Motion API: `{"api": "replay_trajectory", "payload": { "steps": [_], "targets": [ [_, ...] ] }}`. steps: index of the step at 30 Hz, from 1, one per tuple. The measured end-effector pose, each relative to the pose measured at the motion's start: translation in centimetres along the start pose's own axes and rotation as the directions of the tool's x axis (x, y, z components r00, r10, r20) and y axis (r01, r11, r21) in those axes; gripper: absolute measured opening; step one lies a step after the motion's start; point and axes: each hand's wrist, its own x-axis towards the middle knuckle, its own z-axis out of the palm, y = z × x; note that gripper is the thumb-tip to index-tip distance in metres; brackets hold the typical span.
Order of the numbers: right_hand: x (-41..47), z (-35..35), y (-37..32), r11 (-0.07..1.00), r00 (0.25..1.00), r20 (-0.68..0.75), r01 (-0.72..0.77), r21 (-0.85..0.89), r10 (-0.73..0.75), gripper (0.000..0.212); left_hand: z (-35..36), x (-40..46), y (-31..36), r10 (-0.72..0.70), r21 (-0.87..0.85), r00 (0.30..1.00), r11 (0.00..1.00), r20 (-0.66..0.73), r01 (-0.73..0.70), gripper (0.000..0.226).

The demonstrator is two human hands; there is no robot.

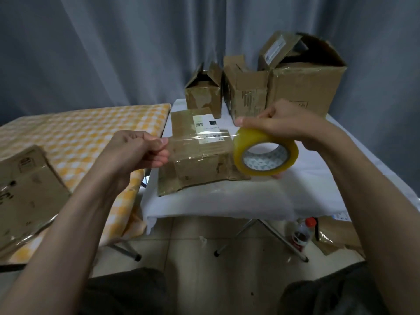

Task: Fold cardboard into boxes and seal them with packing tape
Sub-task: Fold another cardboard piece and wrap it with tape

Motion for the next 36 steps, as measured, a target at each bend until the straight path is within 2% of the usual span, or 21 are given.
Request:
{"api": "replay_trajectory", "payload": {
  "steps": [2,3,6,10,14,18,24,27,29,30,32,33,34,36],
  "targets": [
    [0.3,-0.1,0.6,0.994,1.0,-0.013,-0.022,0.107,0.023,0.06,-0.5,0.3,-0.3,-0.035,-0.009,0.999,0.999,0.004,0.035,0.014],
    [0.4,0.1,0.8,0.995,1.0,-0.023,-0.016,0.102,0.019,0.057,-0.5,0.4,-0.4,-0.052,-0.008,0.999,0.999,0.016,0.052,0.014],
    [0.8,0.7,0.8,1.0,0.998,-0.057,-0.002,-0.011,0.001,0.059,-0.1,0.6,-0.9,-0.074,0.02,0.997,0.997,0.027,0.073,0.012],
    [1.4,1.2,0.5,0.99,0.996,-0.093,-0.022,-0.141,0.009,0.048,0.5,0.7,-1.3,-0.058,0.05,0.998,0.997,-0.003,0.058,0.011],
    [2.2,1.5,0.6,0.99,0.995,-0.102,-0.022,-0.137,0.008,0.058,0.4,0.9,-1.6,-0.072,0.064,0.997,0.995,0.009,0.071,0.013],
    [2.8,2.4,1.0,0.988,0.999,-0.044,0.006,-0.156,-0.013,0.043,0.3,1.1,-2.7,-0.102,0.126,0.994,0.987,0.049,0.095,0.016],
    [3.4,3.4,2.2,0.993,1.0,0.013,0.013,-0.117,-0.012,0.042,0.0,1.2,-3.3,-0.145,0.245,0.984,0.963,0.107,0.115,0.034],
    [3.6,3.4,2.4,0.995,1.0,0.014,0.017,-0.094,-0.016,0.046,-0.5,1.1,-2.9,-0.147,0.419,0.989,0.899,0.018,0.126,0.054],
    [3.6,3.5,2.4,0.995,1.0,0.012,0.016,-0.098,-0.014,0.054,-0.5,1.2,-2.2,-0.028,0.576,0.997,0.815,-0.07,0.063,0.057],
    [3.7,3.5,2.4,0.995,1.0,0.01,0.015,-0.097,-0.014,0.061,-0.2,1.3,-1.9,0.115,0.643,0.989,0.765,-0.089,-0.031,0.054],
    [3.8,3.6,2.3,0.994,1.0,0.018,0.022,-0.104,-0.02,0.061,1.7,1.3,-1.3,0.447,0.684,0.894,0.66,-0.024,-0.312,0.04],
    [3.8,3.7,2.2,0.994,0.999,0.027,0.031,-0.109,-0.028,0.054,3.1,1.2,-0.9,0.551,0.669,0.833,0.604,0.044,-0.434,0.034],
    [3.9,3.8,2.1,0.993,0.999,0.028,0.037,-0.113,-0.034,0.049,4.6,1.3,-0.7,0.594,0.648,0.796,0.562,0.116,-0.513,0.033],
    [4.1,4.0,2.0,0.992,0.999,0.015,0.034,-0.124,-0.032,0.048,7.4,1.8,-0.6,0.534,0.64,0.813,0.546,0.231,-0.54,0.042]
  ]
}}
